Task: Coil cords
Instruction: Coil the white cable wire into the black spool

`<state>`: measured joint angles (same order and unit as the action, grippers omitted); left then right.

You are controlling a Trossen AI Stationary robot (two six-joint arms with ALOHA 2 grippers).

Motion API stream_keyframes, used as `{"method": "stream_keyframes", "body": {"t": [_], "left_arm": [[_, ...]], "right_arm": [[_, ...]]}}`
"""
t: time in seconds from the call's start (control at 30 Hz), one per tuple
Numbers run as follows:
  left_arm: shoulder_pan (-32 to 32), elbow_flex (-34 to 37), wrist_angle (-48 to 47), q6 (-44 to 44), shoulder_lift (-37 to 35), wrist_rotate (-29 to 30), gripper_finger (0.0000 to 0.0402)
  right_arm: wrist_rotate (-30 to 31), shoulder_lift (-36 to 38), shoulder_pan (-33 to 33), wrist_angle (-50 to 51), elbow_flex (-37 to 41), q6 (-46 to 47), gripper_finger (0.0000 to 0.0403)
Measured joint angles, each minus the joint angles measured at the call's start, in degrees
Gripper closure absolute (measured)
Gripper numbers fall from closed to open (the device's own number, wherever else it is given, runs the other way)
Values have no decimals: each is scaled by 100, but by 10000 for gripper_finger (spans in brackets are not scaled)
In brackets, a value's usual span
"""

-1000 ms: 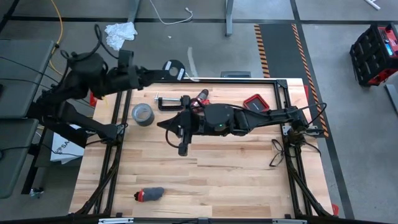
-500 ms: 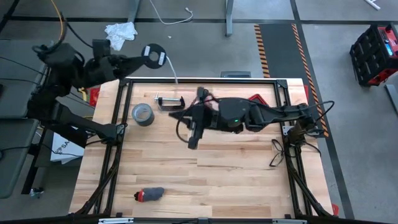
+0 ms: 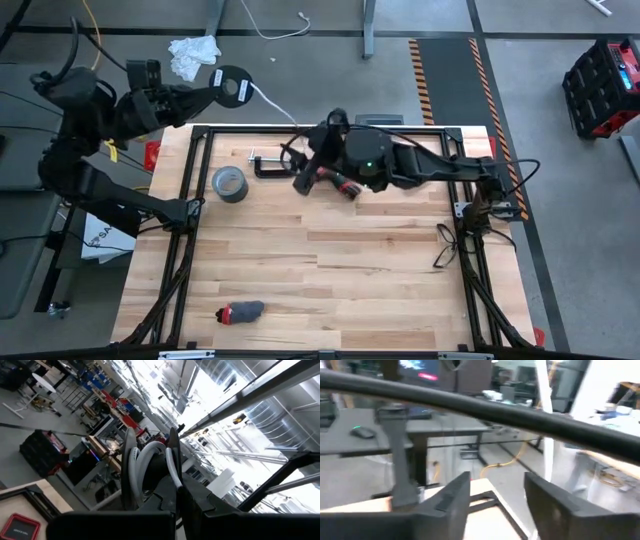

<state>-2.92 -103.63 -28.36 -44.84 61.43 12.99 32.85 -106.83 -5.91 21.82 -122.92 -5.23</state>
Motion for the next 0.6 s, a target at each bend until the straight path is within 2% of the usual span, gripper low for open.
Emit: {"method": "stream_keyframes", "body": {"t": [0.1,0.2,0.43,0.6], "left_arm": [[0,0,4,24,-40,0,401],[2,0,0,146,-59,-5,401],[1,-1,1,214,-102,-2,401],[1,0,11,208,-107,-2,401]], "right_arm": [[151,79,-8,-22,1,-16,186],[148,103,-69,-19,-1,-84,166],[97,141,-231,-47,-1,-71,160],[316,130,-200,-23,-1,-63,160]]}}
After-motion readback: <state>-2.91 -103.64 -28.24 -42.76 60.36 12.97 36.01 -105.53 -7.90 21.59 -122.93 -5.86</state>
